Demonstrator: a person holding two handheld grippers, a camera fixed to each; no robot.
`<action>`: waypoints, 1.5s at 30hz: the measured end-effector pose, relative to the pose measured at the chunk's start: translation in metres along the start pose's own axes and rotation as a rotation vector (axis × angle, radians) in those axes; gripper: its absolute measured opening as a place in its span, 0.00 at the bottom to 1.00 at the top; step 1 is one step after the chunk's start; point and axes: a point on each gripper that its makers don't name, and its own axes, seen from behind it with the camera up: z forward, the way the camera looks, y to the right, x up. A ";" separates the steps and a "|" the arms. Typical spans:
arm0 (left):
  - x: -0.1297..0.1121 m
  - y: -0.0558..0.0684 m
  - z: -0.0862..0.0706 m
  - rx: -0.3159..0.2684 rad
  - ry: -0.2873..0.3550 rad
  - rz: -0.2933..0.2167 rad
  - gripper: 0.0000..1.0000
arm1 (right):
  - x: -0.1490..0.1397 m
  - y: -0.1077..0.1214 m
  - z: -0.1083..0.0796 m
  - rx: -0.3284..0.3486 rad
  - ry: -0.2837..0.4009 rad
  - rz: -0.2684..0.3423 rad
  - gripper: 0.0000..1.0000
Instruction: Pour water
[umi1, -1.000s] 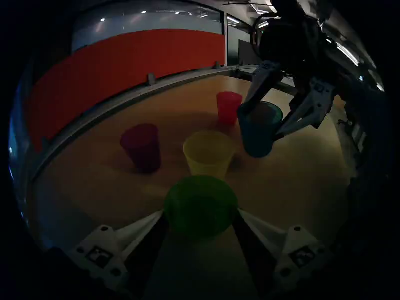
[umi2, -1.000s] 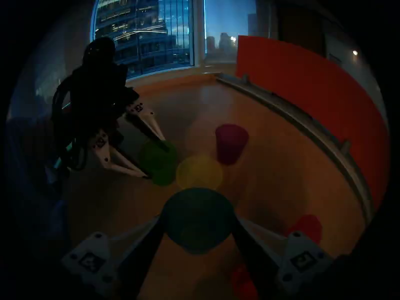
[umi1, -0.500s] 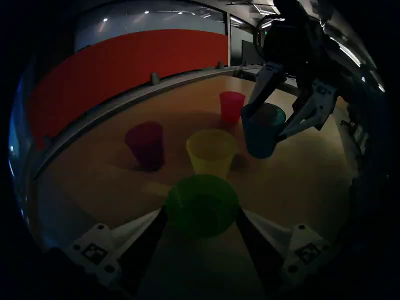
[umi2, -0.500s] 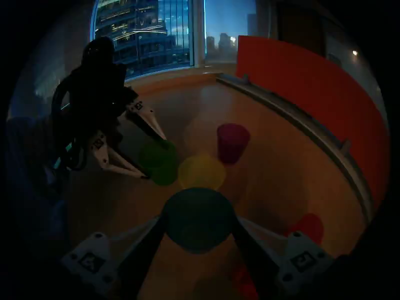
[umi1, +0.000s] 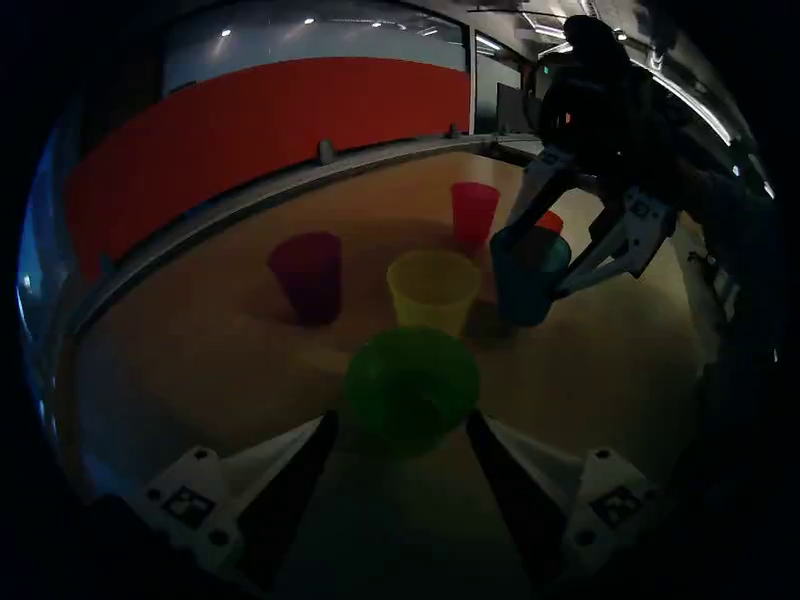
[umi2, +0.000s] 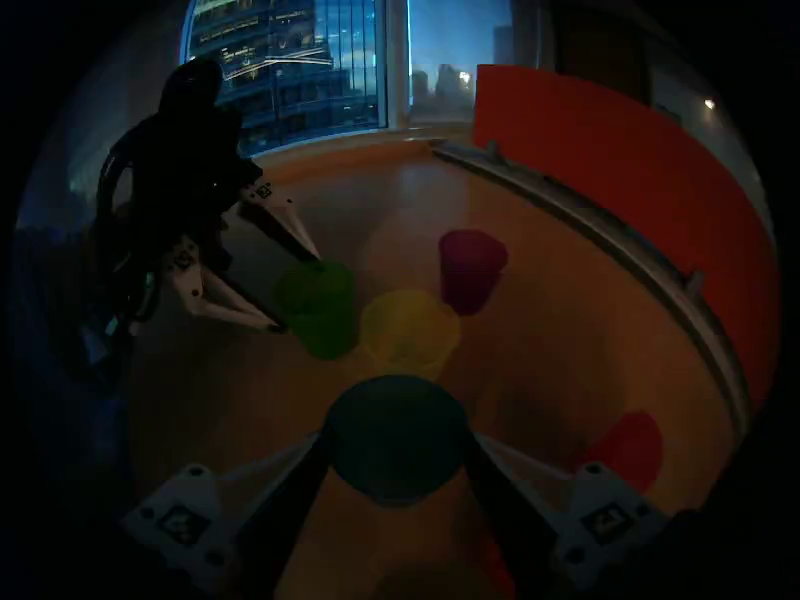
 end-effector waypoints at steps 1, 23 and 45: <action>0.000 0.000 -0.001 -0.001 0.002 -0.003 0.94 | -0.001 -0.001 0.001 0.001 0.000 0.000 0.97; 0.000 0.006 -0.019 0.009 0.025 -0.028 0.96 | -0.023 0.000 0.001 -0.032 -0.038 -0.019 0.98; 0.008 0.003 -0.047 0.049 0.073 -0.063 0.96 | -0.032 0.002 -0.039 -0.085 -0.022 -0.028 0.98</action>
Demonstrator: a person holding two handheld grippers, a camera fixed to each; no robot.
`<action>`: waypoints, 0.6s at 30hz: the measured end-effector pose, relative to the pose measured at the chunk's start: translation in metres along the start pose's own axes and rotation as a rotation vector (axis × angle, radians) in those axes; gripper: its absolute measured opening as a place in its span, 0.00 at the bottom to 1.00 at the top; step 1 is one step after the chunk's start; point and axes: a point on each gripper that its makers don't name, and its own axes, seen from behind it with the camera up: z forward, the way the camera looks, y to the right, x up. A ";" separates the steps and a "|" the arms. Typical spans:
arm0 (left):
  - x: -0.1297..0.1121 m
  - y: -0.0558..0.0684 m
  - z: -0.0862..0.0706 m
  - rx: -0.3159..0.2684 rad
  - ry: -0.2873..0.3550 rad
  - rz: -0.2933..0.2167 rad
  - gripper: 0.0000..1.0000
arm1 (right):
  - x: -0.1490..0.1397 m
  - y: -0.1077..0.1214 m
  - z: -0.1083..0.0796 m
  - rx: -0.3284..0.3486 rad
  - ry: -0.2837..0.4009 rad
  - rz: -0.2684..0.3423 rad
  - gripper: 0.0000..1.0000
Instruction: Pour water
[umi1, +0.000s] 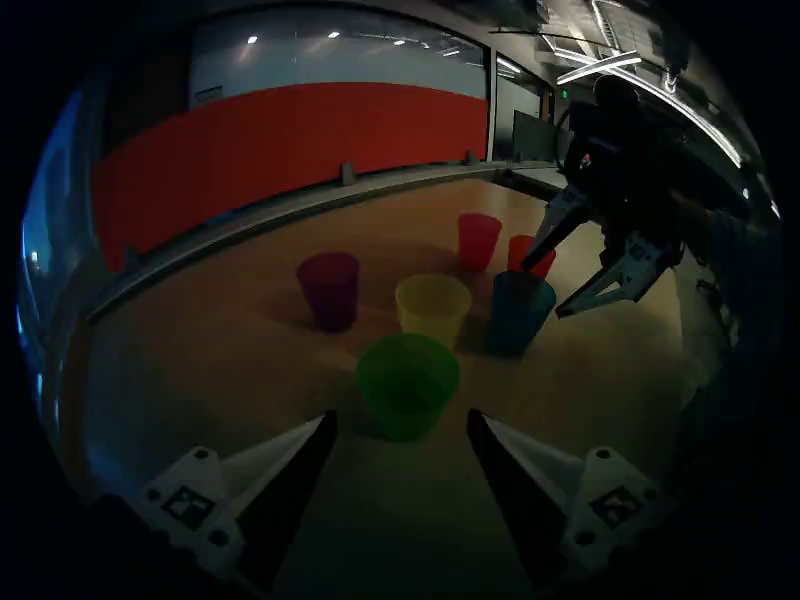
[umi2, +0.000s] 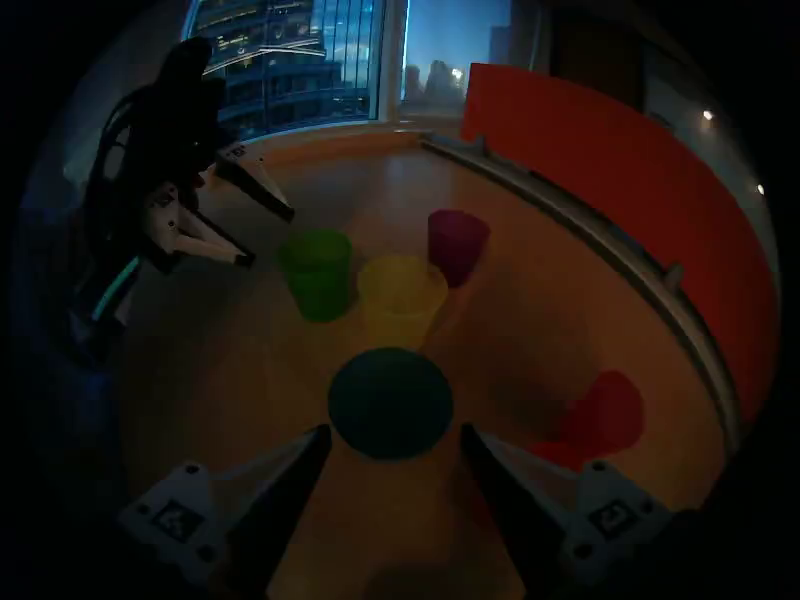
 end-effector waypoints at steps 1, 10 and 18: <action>0.001 0.000 -0.002 0.003 0.004 -0.002 0.96 | 0.000 0.000 -0.004 -0.005 0.004 -0.001 0.98; 0.014 0.003 -0.018 0.028 0.057 -0.024 0.96 | 0.002 0.000 -0.038 -0.049 0.069 0.002 0.99; 0.028 -0.003 -0.031 0.083 0.137 -0.057 0.96 | 0.010 0.006 -0.070 -0.107 0.170 0.031 0.99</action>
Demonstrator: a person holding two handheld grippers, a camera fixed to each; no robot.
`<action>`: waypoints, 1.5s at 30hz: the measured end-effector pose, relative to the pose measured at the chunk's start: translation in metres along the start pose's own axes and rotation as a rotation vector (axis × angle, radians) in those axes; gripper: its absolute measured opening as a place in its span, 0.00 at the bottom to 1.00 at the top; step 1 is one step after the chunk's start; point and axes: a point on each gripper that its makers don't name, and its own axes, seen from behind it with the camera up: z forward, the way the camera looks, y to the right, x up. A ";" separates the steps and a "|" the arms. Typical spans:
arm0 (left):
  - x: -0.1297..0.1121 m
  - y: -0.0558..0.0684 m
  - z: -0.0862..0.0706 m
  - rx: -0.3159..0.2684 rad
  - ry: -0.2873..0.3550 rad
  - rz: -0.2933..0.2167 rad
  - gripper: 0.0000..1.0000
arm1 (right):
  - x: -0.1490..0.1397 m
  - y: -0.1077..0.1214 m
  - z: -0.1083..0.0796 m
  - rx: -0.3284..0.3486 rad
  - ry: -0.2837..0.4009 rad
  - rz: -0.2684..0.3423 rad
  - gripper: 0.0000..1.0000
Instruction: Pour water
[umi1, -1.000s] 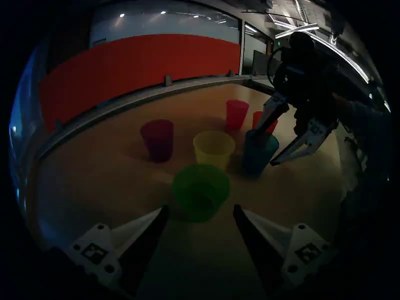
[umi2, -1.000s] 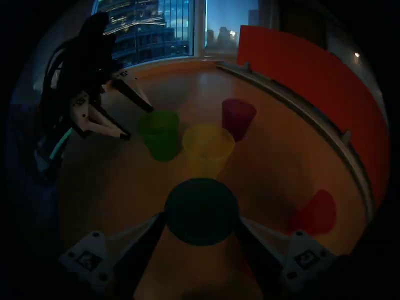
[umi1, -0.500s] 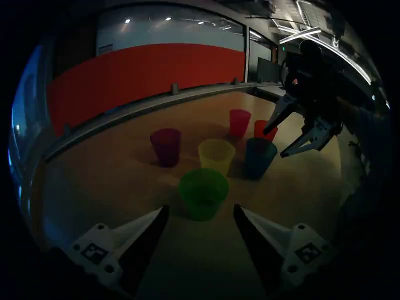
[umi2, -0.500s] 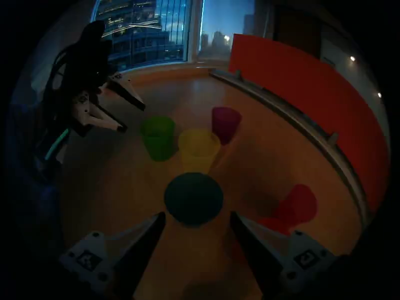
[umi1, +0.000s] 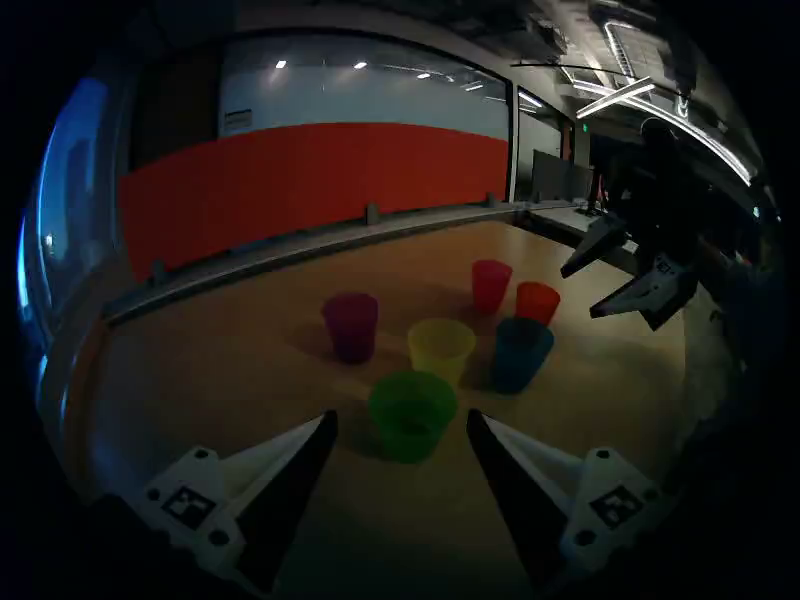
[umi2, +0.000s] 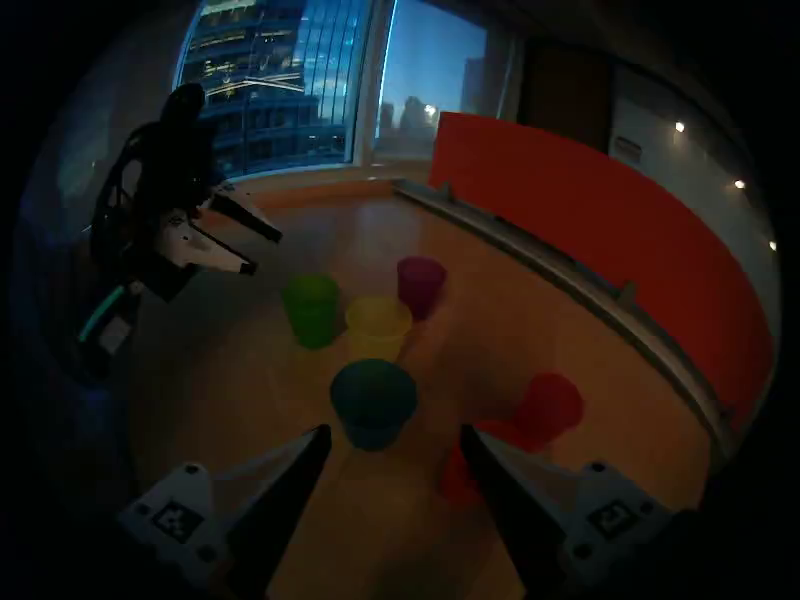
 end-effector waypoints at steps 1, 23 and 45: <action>0.002 -0.002 -0.002 0.008 0.013 -0.007 0.96 | 0.001 0.002 -0.003 -0.010 0.013 0.008 0.99; 0.059 -0.041 -0.040 0.277 0.302 -0.070 0.96 | 0.035 0.068 -0.073 -0.401 0.380 0.176 0.99; 0.093 -0.056 -0.068 0.459 0.501 -0.088 0.96 | 0.026 0.142 -0.149 -0.892 0.606 0.300 0.99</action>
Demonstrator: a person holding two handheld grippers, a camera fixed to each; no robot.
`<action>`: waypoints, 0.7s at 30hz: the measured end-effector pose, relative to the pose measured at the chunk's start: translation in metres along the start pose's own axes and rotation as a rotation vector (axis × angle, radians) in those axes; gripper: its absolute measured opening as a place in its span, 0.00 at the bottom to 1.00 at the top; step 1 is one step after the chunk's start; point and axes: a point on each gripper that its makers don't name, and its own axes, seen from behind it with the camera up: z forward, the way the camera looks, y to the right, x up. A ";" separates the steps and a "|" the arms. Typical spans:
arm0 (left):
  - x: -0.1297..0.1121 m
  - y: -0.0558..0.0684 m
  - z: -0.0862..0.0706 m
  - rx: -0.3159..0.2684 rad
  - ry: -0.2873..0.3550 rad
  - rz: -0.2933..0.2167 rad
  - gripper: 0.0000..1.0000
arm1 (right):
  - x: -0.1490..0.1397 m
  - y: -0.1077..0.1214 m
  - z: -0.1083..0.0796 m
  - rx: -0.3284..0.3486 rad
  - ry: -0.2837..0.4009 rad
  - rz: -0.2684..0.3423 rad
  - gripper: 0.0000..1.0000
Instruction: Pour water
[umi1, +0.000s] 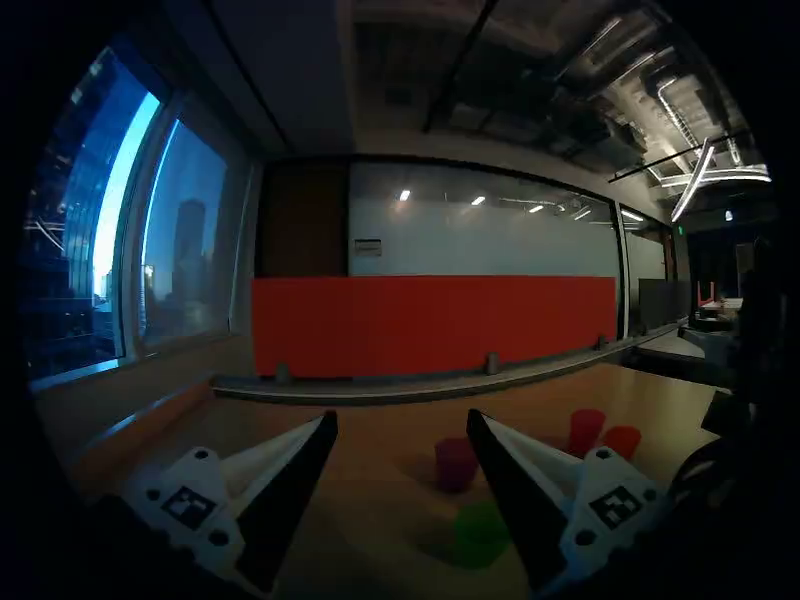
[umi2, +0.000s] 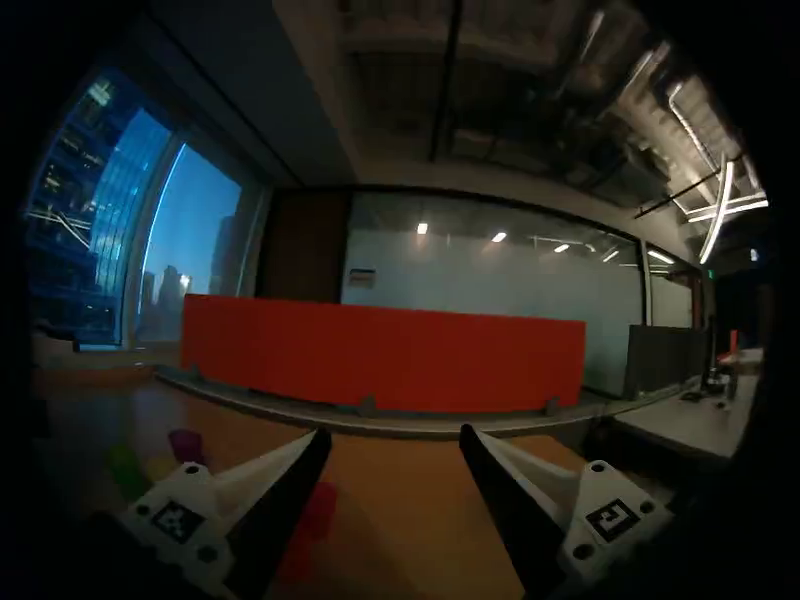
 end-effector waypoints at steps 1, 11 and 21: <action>0.001 0.000 0.001 0.003 0.004 -0.002 0.96 | -0.001 0.003 -0.001 -0.010 0.003 0.011 0.99; 0.005 -0.001 0.005 0.033 0.059 0.005 0.96 | -0.017 0.014 -0.010 -0.020 -0.001 0.079 0.99; -0.012 -0.002 0.010 0.059 0.060 0.049 0.96 | -0.024 0.013 -0.017 -0.016 0.004 0.096 0.99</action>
